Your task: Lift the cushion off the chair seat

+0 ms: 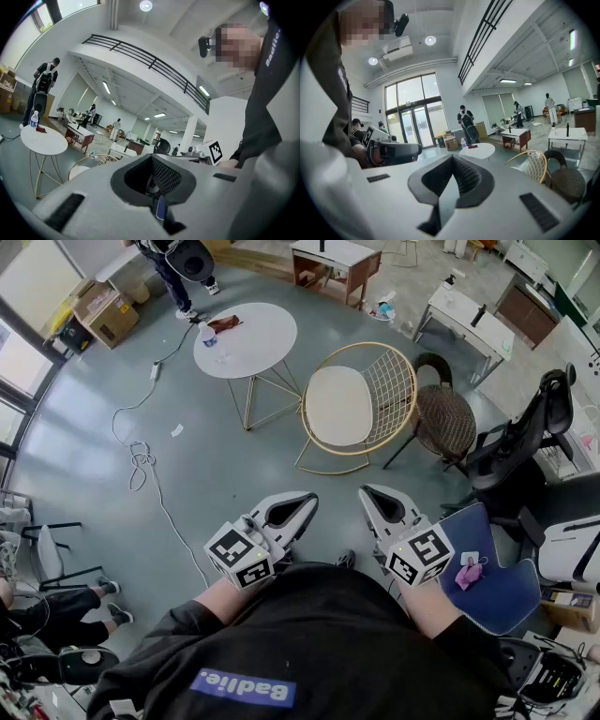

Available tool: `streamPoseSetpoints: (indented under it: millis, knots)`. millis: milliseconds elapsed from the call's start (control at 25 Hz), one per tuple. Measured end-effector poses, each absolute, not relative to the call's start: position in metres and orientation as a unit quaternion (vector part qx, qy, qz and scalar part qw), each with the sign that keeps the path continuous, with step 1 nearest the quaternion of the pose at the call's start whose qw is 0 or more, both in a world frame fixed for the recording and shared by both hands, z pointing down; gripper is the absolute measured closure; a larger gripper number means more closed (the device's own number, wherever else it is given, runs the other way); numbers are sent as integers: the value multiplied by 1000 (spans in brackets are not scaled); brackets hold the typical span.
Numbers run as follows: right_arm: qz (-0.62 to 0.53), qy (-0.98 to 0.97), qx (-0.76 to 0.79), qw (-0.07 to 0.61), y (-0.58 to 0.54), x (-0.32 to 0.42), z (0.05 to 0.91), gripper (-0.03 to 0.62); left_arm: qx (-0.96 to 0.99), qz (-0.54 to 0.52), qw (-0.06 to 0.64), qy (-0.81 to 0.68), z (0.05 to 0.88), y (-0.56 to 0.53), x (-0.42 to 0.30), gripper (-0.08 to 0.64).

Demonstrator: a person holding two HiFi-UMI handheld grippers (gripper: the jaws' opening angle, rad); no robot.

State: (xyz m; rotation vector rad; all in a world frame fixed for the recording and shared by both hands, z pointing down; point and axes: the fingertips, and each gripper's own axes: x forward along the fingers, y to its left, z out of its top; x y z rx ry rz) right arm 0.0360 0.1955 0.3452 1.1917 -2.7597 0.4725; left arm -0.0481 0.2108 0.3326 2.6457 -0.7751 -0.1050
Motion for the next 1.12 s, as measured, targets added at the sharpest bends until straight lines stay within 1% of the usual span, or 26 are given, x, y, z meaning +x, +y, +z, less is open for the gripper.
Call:
streamPoseSetpoints:
  millis: [640, 1120]
  knots:
    - [154, -913, 373, 51, 196, 39, 349, 565, 935, -37, 197, -293, 335, 213, -42, 545]
    - [167, -920, 351, 46, 190, 56, 360, 565, 929, -26, 198, -311, 344, 205, -22, 545]
